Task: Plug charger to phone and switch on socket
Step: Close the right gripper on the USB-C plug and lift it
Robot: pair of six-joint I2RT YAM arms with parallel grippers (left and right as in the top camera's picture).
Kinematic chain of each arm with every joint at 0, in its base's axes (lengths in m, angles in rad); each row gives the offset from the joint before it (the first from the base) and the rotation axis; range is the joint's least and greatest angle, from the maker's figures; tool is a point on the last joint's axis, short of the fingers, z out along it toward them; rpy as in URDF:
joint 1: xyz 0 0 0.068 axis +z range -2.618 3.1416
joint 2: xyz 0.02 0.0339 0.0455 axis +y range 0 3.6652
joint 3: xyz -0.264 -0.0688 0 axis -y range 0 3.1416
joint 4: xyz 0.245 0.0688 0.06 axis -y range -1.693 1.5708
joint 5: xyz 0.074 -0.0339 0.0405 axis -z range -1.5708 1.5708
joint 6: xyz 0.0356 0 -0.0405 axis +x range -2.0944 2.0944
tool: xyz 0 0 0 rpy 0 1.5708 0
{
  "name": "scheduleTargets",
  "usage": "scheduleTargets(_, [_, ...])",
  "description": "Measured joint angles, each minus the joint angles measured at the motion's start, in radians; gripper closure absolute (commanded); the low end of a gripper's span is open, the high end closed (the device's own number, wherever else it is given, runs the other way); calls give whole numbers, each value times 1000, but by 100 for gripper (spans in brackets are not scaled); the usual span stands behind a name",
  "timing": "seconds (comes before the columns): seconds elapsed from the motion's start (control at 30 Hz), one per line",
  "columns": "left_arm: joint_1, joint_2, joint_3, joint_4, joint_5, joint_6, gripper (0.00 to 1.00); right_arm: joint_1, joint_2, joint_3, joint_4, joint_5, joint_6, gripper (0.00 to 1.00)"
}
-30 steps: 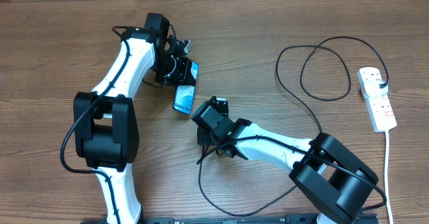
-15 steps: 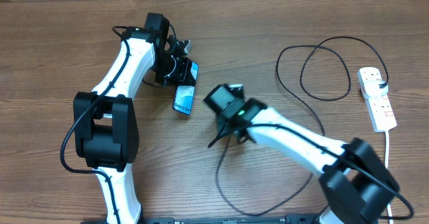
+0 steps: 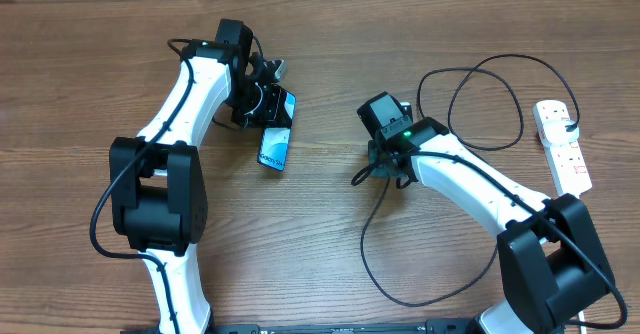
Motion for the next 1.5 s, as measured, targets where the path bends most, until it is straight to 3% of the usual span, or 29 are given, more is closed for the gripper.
scheduleTargets(0.43, [0, 0, 0, 2, 0, 0, 96, -4, 0, -140, 96, -3, -24, 96])
scheduleTargets(0.7, [0, 0, 0, 2, 0, 0, 96, -5, 0, -158, 86, -24, -24, 74])
scheduleTargets(1.0, [0, 0, 0, 2, 0, 0, 96, -5, 0, -158, 69, -37, -27, 67])
scheduleTargets(1.2, [0, 0, 0, 2, 0, 0, 96, -5, 0, -158, 52, -55, -29, 73])
scheduleTargets(1.27, [0, 0, 0, 2, 0, 0, 96, -5, 0, -158, 51, -58, -27, 66])
scheduleTargets(1.37, [0, 0, 0, 2, 0, 0, 96, -5, 0, -158, 51, -61, -27, 62])
scheduleTargets(1.5, [0, 0, 0, 2, 0, 0, 96, -5, 0, -158, 39, -61, -19, 63])
